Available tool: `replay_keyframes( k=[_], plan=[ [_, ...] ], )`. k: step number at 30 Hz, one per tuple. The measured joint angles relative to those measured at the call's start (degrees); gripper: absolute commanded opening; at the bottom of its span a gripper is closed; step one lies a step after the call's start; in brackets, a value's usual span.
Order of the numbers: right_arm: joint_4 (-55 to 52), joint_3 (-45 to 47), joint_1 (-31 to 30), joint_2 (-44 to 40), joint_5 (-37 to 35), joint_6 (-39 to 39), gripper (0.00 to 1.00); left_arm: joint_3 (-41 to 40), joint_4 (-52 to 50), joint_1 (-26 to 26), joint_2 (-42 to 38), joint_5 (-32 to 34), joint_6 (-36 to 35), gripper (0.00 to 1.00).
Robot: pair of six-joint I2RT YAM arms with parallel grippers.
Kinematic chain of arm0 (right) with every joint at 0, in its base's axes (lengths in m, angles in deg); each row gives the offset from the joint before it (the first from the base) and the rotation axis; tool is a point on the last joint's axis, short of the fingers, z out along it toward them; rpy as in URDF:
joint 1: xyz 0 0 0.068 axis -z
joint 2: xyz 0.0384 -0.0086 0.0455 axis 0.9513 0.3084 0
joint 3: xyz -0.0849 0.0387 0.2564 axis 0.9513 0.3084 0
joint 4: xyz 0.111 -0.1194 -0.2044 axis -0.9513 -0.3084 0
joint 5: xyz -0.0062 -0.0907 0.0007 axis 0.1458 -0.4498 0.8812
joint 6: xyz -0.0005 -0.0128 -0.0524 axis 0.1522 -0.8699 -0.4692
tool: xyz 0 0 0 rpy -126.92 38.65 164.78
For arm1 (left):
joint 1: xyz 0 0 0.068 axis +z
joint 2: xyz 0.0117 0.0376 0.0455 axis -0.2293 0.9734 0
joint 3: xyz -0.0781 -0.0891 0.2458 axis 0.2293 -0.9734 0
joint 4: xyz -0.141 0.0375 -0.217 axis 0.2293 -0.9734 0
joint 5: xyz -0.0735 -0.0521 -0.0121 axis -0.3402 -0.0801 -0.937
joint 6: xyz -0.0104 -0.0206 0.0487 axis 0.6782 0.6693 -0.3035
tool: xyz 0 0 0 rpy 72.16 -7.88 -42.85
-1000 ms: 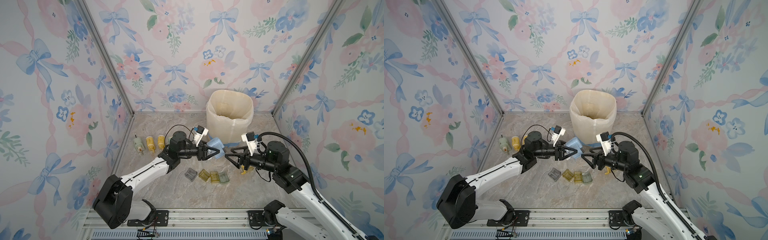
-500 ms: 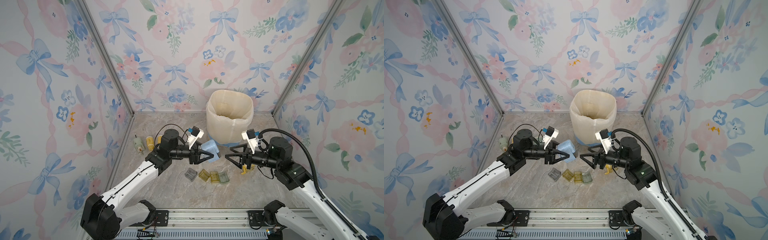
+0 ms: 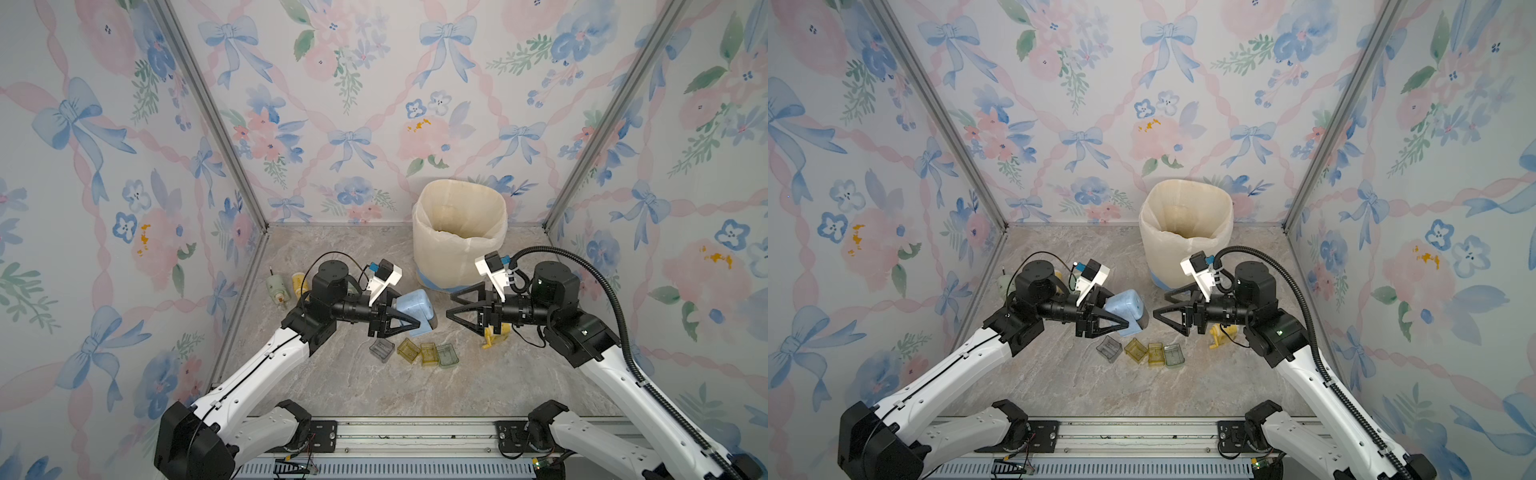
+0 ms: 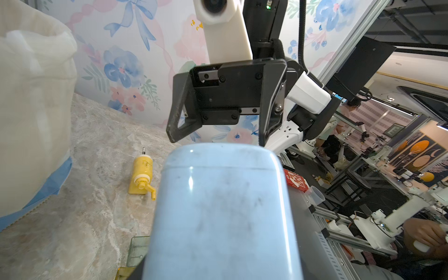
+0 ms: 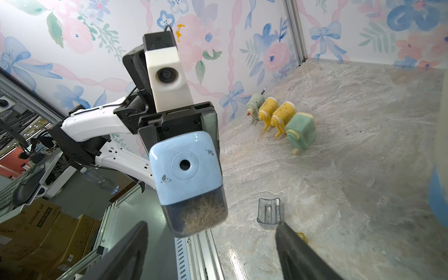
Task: Take out the pencil sharpener tray and clean the shavings
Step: Open the container of the pencil sharpener.
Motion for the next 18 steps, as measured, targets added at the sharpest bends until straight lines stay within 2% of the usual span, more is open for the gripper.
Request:
replay_keyframes(
  k=[8, 18],
  plan=[
    [-3.34, -3.19, -4.90, 3.15, 0.07, -3.43, 0.82, -0.31, -0.17, 0.79, 0.00, -4.17, -0.48, 0.00],
    [-6.82, -4.70, -10.10, 6.36, -1.73, -6.56, 0.81, -0.31, -0.17, 1.20, 0.00, -5.22, -0.52, 0.00]
  ],
)
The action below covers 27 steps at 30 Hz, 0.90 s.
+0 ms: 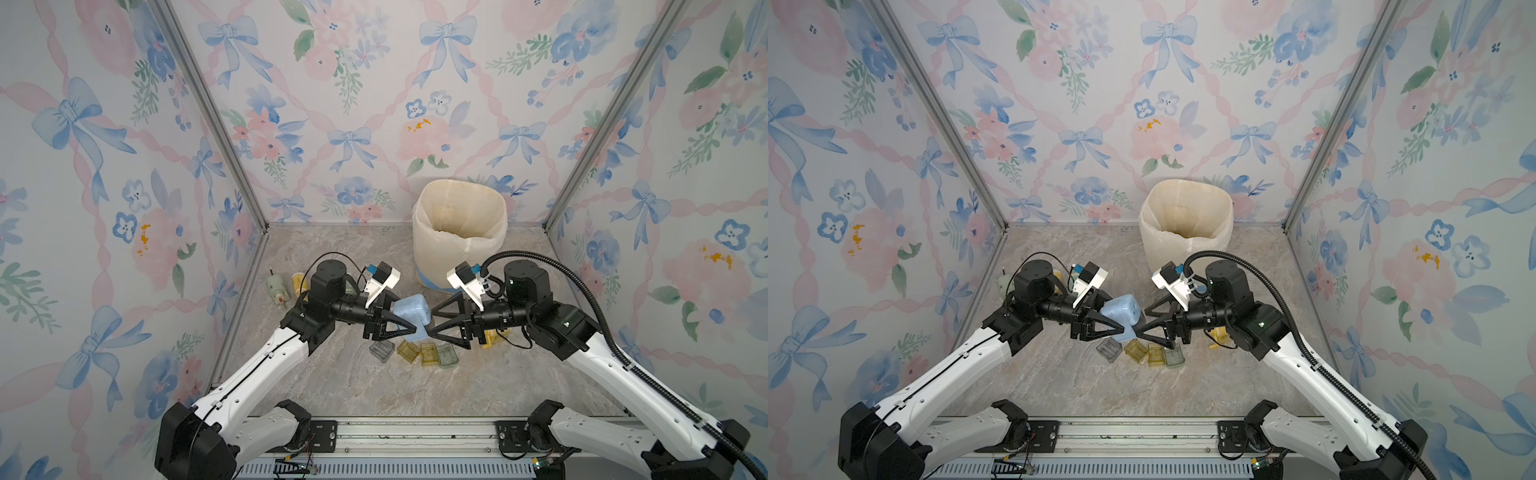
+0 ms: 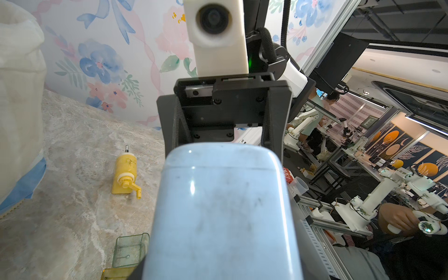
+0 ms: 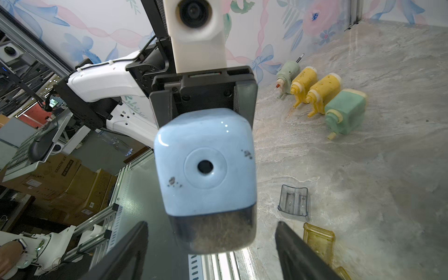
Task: Take out the pencil sharpener tray and clean the shavings
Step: Open the container of the pencil sharpener.
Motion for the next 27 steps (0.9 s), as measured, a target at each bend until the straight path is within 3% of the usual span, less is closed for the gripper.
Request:
replay_keyframes(
  k=[5, 13, 27],
  plan=[
    [0.13, -0.72, -1.29, 1.03, -0.90, -0.39, 0.74, 0.00, 0.00, 0.00, 0.00, -0.13, 0.02, 0.00],
    [0.24, -1.62, -1.51, 1.62, -1.55, -0.81, 0.52, 0.00, 0.00, 0.02, 0.00, -0.46, 0.15, 0.00],
    [0.02, -1.64, -0.20, 1.11, -1.44, -1.62, 0.47, 0.00, 0.07, 0.28, 0.00, -0.48, 0.24, 0.00]
  ],
)
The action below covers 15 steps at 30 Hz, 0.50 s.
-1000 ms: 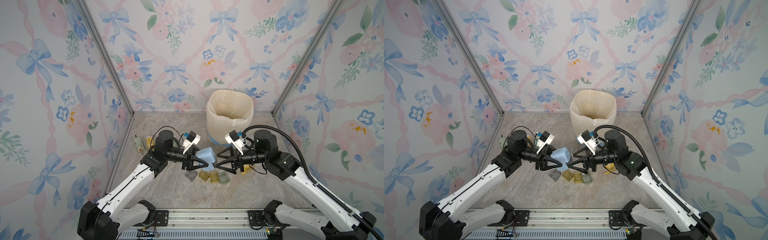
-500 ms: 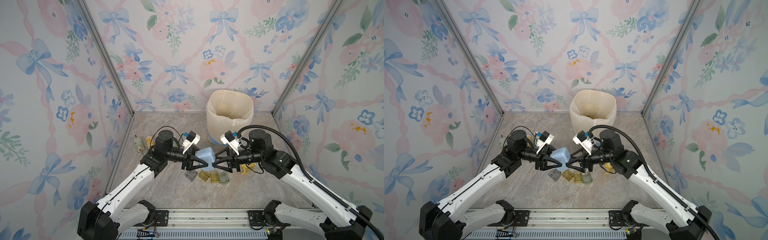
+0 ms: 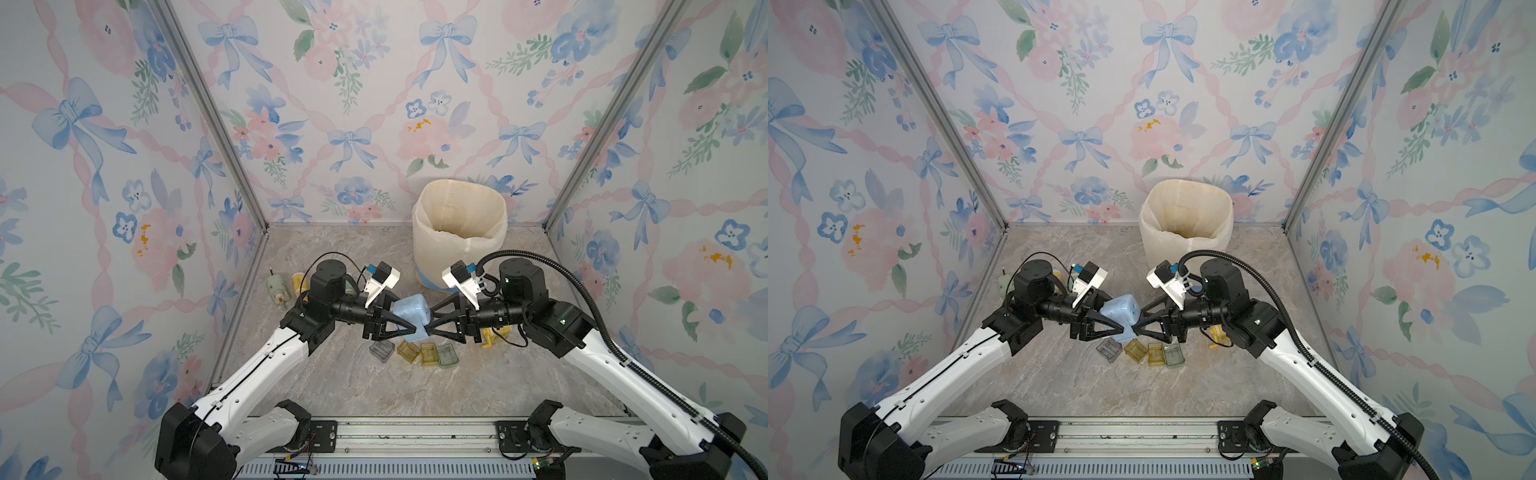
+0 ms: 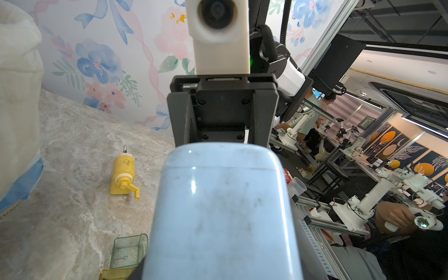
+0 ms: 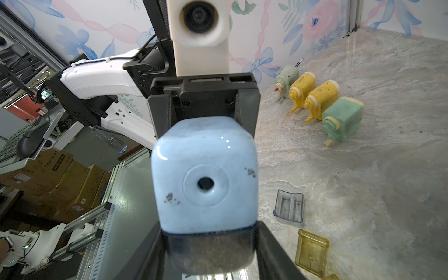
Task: Take out the pencil sharpener tray and clean the shavings
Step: Open the container of the pencil sharpener.
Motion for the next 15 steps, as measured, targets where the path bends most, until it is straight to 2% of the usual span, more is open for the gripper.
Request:
replay_keyframes(
  k=[10, 15],
  plan=[
    [-1.57, 0.00, 2.49, -2.64, 0.15, 0.09, 0.48, 0.00, 0.39, 0.04, 0.00, 0.00, -0.02, 0.00],
    [-1.57, 0.00, 2.56, -2.67, 0.52, 0.26, 0.69, 0.00, 0.35, 0.04, 0.00, 0.02, -0.04, 0.00]
  ],
)
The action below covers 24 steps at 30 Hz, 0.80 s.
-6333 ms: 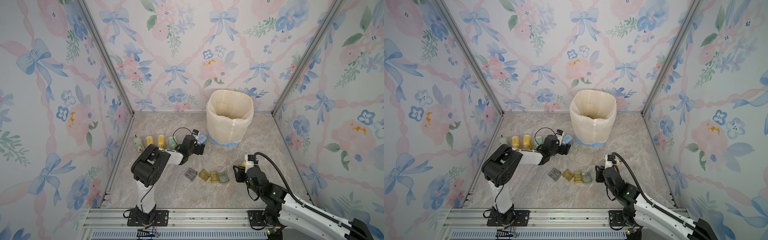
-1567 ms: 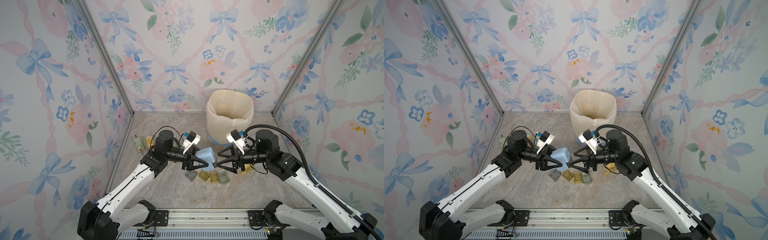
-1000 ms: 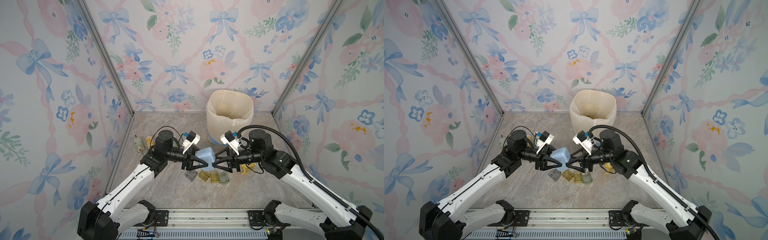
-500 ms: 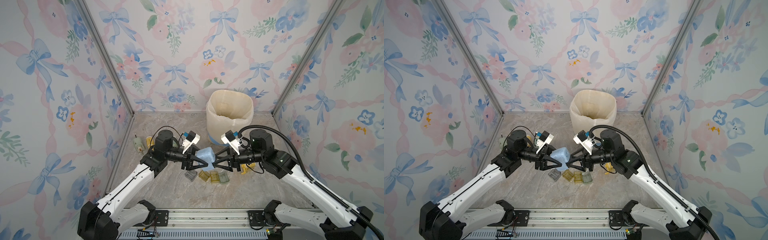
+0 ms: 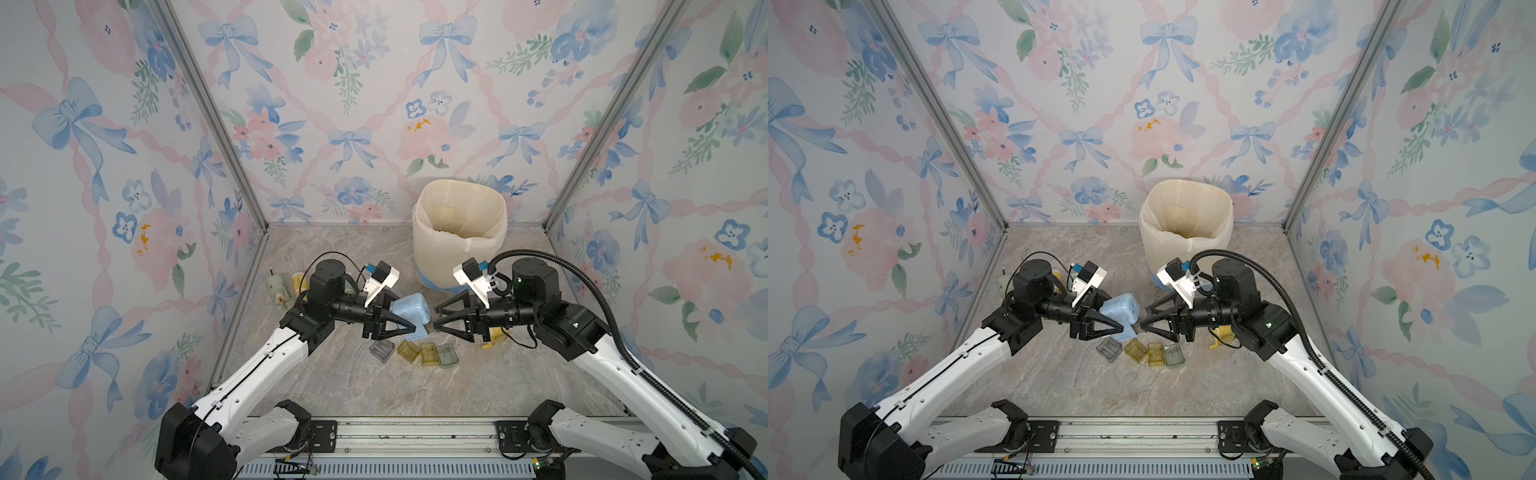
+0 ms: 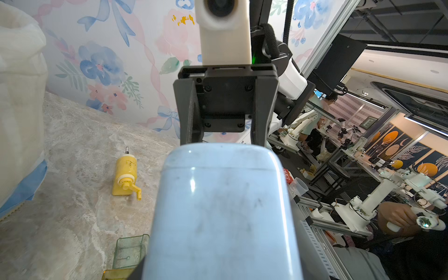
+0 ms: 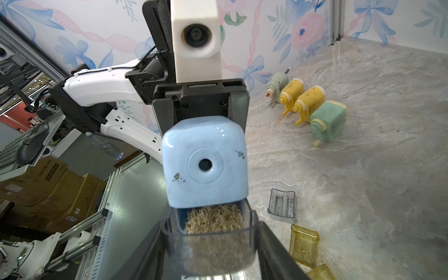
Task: Take out the pencil sharpener tray and clean the shavings
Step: Open the container of the pencil sharpener.
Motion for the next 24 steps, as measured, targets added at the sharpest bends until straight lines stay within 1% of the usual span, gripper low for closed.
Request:
replay_keyframes(
  k=[1, 4, 11, 13, 17, 24],
  plan=[
    [0.20, 0.00, -0.07, 0.00, -0.04, 0.13, 0.72, 0.00, -0.02, 0.00, 0.00, 0.00, 0.00, 0.00],
    [0.33, 0.00, -0.81, 0.28, -0.31, 0.22, 0.75, 0.00, -0.02, 0.00, 0.00, -0.02, -0.02, 0.00],
    [0.31, 0.00, -2.05, 2.05, -2.05, 0.02, 0.76, -0.02, -0.04, 0.00, 0.00, -0.02, 0.00, 0.00],
    [0.37, 0.00, -2.19, 2.43, -2.16, 0.02, 0.74, -0.02, -0.17, 0.00, 0.00, 0.13, 0.00, 0.00],
    [0.81, 0.00, -2.60, 2.80, -1.88, -0.15, 0.63, -0.02, -0.42, 0.00, 0.00, 0.33, -0.02, 0.00],
    [1.22, 0.00, -2.69, 3.26, -1.31, -0.70, 0.54, -0.13, -0.52, 0.28, 0.00, 0.55, 0.33, 0.00]
  ],
)
